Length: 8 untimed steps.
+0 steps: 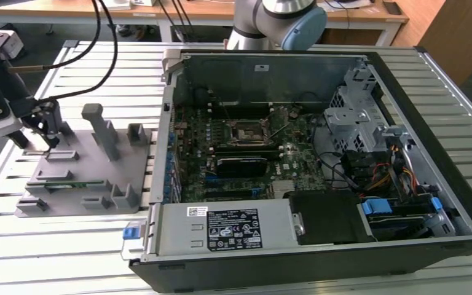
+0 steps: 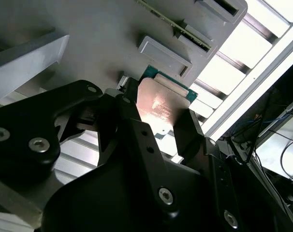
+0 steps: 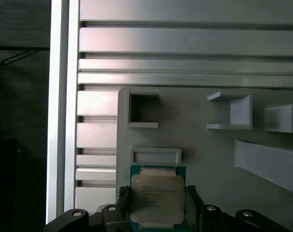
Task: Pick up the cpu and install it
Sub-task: 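Pick up the cpu and move it towards the insertion slot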
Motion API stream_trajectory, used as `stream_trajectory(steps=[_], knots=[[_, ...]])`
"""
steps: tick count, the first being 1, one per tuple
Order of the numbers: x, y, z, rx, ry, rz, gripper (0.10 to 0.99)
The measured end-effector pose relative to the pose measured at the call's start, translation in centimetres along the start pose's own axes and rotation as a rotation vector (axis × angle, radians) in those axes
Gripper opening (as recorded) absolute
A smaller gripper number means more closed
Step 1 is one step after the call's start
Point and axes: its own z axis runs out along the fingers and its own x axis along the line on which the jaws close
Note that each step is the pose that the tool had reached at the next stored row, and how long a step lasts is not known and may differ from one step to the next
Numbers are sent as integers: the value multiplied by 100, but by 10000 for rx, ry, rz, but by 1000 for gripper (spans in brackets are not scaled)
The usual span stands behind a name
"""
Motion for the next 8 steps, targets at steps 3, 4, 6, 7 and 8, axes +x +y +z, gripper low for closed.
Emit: stream_trajectory(steps=[3, 4, 6, 7, 8], knots=[[0, 3, -48, 0, -1, 1, 541], [1, 4, -66, 0, 0, 1, 541], [1, 5, -108, 0, 1, 1, 541], [1, 6, -129, 0, 0, 1, 541], [1, 7, -151, 0, 0, 1, 541]])
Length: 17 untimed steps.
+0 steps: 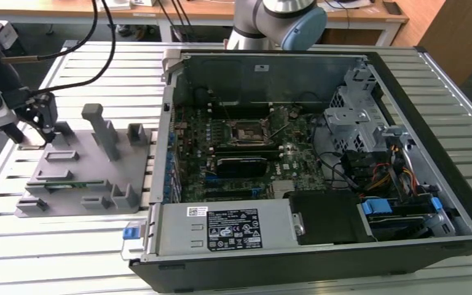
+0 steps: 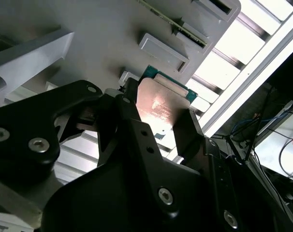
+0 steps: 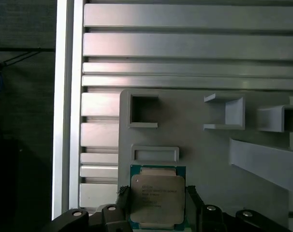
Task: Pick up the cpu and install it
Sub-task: 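Pick up the cpu and move it towards the insertion slot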
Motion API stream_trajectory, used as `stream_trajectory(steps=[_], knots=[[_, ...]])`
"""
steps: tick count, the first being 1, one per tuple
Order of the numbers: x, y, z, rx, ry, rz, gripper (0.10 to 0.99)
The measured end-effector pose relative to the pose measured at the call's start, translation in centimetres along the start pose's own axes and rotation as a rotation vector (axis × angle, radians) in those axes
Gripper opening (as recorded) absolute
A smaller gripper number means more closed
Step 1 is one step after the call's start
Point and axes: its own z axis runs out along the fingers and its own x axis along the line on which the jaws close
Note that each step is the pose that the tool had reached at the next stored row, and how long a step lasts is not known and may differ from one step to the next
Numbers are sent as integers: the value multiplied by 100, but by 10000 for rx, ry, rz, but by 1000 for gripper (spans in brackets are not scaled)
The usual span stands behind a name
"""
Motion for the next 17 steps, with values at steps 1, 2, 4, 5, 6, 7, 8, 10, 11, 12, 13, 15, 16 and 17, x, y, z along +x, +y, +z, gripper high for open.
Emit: stream_trajectory(steps=[1, 2, 4, 5, 6, 7, 8, 10, 11, 12, 13, 15, 16, 17], knots=[[0, 2, -21, 0, 0, 0, 541], [1, 3, -41, 0, 0, 0, 541], [1, 5, -82, 0, 0, 0, 541], [1, 8, -102, 1, 1, 1, 541], [1, 9, -120, 0, 0, 0, 541], [1, 10, -137, 0, 0, 0, 541], [1, 11, -155, 0, 0, 0, 541], [2, 12, -198, 0, 0, 0, 541], [2, 13, -223, 0, 0, 0, 541], [2, 14, -250, 0, 0, 0, 541], [3, 16, -279, 0, 0, 0, 541], [3, 19, -336, 0, 1, 0, 541], [4, 21, -365, 0, 1, 1, 541], [4, 24, -396, 0, 0, 1, 541]])
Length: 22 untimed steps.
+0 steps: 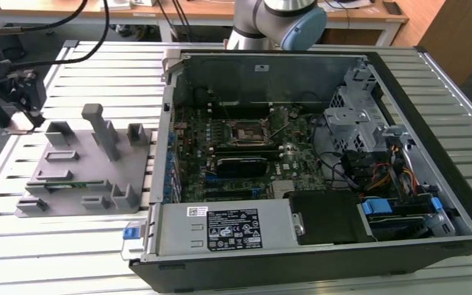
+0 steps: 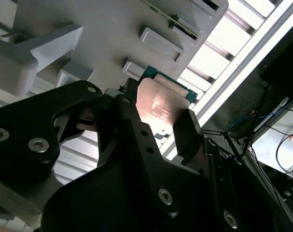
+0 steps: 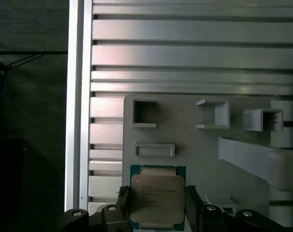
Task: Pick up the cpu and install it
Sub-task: 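Pick up the cpu and move it towards the insertion slot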
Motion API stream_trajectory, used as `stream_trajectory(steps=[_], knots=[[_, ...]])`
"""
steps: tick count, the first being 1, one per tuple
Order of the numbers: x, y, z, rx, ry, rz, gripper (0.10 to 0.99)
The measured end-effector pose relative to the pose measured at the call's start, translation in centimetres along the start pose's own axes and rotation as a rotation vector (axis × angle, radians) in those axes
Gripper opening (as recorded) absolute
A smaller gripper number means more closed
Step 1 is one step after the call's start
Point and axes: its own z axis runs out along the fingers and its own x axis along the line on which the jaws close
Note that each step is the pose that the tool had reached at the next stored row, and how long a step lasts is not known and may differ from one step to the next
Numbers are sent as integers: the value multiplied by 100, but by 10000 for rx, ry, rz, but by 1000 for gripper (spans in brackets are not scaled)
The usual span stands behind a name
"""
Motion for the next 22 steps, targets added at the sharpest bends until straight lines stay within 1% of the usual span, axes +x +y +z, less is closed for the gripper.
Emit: stream_trajectory(steps=[6, 17, 22], knots=[[3, 16, -228, 0, 1, 0, 541], [6, 64, -679, 0, 0, 0, 541], [8, 83, -870, 0, 0, -1, 541]])
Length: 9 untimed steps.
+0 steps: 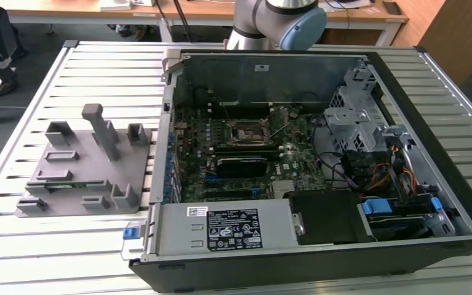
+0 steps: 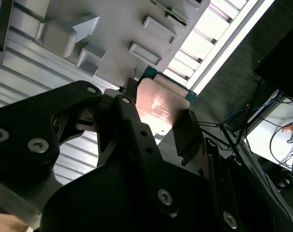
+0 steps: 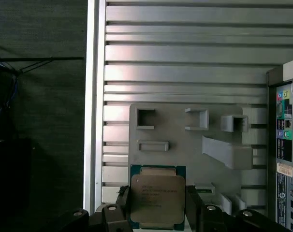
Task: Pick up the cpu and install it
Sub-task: 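Pick up the cpu and move it towards the insertion slot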
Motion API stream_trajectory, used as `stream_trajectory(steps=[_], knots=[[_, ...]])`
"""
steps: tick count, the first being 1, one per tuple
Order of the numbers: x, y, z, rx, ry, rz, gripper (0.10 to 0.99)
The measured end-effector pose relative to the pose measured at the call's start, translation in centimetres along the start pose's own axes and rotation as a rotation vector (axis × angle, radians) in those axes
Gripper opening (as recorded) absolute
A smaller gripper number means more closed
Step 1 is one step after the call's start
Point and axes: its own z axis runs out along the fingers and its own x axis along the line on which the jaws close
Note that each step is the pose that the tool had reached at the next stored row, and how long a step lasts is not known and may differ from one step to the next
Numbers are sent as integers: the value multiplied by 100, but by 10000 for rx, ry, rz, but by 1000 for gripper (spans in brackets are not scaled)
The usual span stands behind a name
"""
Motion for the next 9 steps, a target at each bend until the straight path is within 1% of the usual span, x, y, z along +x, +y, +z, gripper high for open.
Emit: stream_trajectory(steps=[3, 4, 7, 9], knots=[[1, 12, -104, 0, 0, 0, 541], [1, 15, -123, 1, 1, 0, 541], [-6, 22, -127, 0, 0, 0, 541], [-35, 22, -127, 0, -1, 1, 541]])
